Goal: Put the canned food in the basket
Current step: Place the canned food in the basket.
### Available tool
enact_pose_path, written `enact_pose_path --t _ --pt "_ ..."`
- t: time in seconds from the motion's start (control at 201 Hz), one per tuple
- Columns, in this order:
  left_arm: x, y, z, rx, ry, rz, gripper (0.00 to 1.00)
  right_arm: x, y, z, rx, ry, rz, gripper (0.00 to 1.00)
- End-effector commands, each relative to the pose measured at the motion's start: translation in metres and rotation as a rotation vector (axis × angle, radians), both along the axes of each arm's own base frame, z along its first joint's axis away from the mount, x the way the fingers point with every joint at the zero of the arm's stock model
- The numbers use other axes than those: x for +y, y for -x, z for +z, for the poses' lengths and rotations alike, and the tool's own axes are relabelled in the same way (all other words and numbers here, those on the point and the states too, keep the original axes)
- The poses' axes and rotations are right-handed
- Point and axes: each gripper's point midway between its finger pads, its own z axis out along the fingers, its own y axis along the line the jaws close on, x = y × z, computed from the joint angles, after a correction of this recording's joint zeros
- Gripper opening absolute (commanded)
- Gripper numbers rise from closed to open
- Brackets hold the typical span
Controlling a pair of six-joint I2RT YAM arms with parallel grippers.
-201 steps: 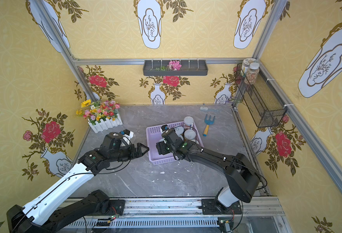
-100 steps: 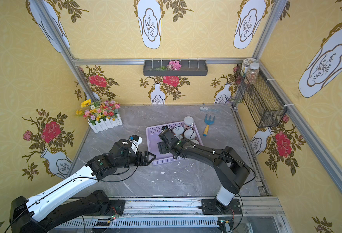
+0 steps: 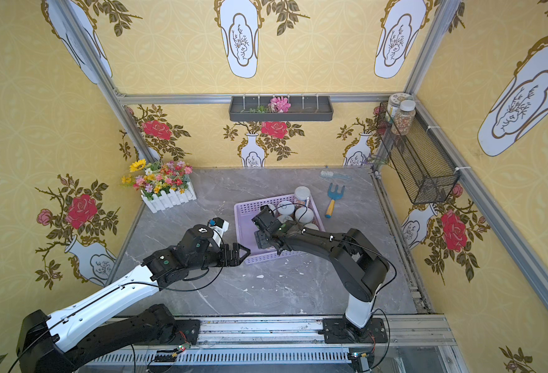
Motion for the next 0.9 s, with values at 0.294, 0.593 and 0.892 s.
enact_pose_path --t 0.294,0.593,0.892 --pt "-0.003 -0.010 0.001 -0.037 -0.016 0.019 1.00 -0.007 -0.004 -0.006 -0.008 0.028 -0.043 0.51" --pt "-0.006 -0.016 0.004 -0.050 -0.034 0.023 1.00 -0.015 -0.004 -0.011 0.000 0.044 -0.059 0.65" --pt "-0.005 -0.017 0.003 -0.049 -0.038 0.035 1.00 -0.016 -0.003 -0.010 0.000 0.048 -0.056 0.80"
